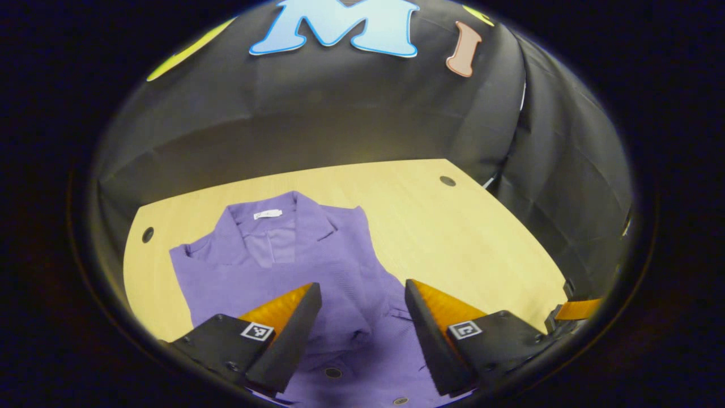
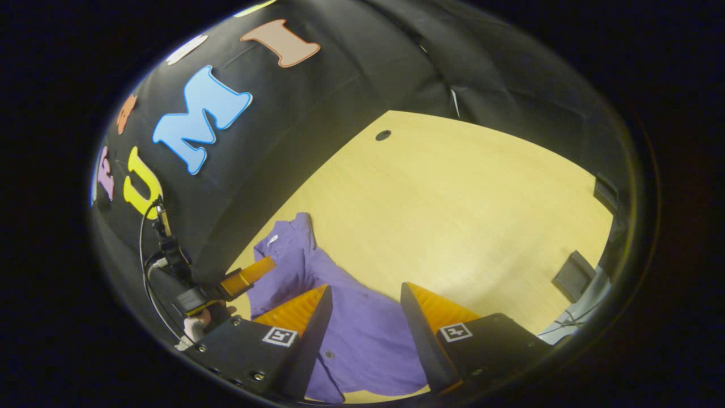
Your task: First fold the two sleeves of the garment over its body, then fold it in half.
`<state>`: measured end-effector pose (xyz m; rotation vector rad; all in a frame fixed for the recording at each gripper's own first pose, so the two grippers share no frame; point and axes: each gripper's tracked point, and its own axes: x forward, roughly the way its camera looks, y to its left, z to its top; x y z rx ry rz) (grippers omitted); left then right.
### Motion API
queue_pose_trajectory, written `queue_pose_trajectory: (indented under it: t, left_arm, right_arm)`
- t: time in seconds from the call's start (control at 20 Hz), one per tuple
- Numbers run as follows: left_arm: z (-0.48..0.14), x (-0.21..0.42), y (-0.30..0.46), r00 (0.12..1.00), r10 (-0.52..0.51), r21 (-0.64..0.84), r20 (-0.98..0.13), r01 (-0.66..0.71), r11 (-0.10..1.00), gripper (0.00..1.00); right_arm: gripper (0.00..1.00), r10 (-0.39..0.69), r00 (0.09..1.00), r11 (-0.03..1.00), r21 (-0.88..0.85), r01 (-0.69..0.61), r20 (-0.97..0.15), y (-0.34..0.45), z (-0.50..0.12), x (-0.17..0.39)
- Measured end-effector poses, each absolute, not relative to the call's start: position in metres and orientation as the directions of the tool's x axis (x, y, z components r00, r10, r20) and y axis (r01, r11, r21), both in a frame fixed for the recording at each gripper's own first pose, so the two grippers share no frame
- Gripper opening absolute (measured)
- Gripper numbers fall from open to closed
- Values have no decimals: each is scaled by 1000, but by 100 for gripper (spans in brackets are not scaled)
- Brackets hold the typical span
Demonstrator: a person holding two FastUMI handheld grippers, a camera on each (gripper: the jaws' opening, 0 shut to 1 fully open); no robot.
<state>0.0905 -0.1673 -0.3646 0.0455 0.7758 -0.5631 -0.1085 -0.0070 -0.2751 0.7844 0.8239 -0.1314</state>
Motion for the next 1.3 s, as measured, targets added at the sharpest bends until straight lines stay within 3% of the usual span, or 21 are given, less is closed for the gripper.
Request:
queue_pose_trajectory:
  t: [0.05,0.65,1.3]
  left_arm:
    - [-363,91,-168,576,-467,-160,-671,503,850,99]
    - [-337,93,-139,623,-467,-166,-627,479,862,94]
    - [-358,38,-15,670,-320,-72,-670,370,926,95]
  right_arm:
    - [76,187,687,721,573,389,-702,-5,-275,-107]
    - [76,214,677,731,575,367,-704,4,-281,-92]
    - [76,323,554,815,523,248,-767,47,-314,-106]
